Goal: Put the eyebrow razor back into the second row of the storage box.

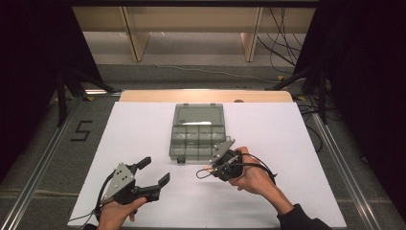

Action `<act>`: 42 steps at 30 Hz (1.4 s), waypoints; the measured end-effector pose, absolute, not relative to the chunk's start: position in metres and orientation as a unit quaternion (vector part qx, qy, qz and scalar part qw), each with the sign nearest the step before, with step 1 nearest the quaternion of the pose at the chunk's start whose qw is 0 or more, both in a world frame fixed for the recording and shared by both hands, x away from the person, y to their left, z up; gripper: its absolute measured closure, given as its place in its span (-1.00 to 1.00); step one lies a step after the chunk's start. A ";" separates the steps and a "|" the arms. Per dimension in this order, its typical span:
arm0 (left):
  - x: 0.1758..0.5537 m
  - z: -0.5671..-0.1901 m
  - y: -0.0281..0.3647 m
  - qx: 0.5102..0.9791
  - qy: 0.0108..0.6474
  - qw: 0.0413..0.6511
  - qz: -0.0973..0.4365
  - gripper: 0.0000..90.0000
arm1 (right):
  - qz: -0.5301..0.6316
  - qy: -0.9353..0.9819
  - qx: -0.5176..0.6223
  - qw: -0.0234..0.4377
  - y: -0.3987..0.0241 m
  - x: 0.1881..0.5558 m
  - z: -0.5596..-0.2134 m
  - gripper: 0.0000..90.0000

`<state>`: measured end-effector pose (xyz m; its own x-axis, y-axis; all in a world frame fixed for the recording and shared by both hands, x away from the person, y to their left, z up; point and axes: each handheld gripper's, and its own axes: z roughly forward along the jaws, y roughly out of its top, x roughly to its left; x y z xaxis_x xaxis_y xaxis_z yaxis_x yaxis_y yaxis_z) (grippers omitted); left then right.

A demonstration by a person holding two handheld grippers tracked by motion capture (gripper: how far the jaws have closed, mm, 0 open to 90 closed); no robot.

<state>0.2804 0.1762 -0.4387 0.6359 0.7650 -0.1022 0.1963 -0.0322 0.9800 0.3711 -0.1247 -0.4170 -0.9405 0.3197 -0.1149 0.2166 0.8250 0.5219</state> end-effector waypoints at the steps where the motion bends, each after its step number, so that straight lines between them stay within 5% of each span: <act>1: 0.280 -0.439 0.176 0.678 0.354 0.599 0.238 -0.65 | 0.260 0.950 0.141 0.099 -0.125 0.371 -0.417 0.65; 42: 0.281 -0.439 0.176 0.677 0.356 0.599 0.237 -0.65 | 0.281 0.939 0.138 0.139 -0.111 0.411 -0.395 0.65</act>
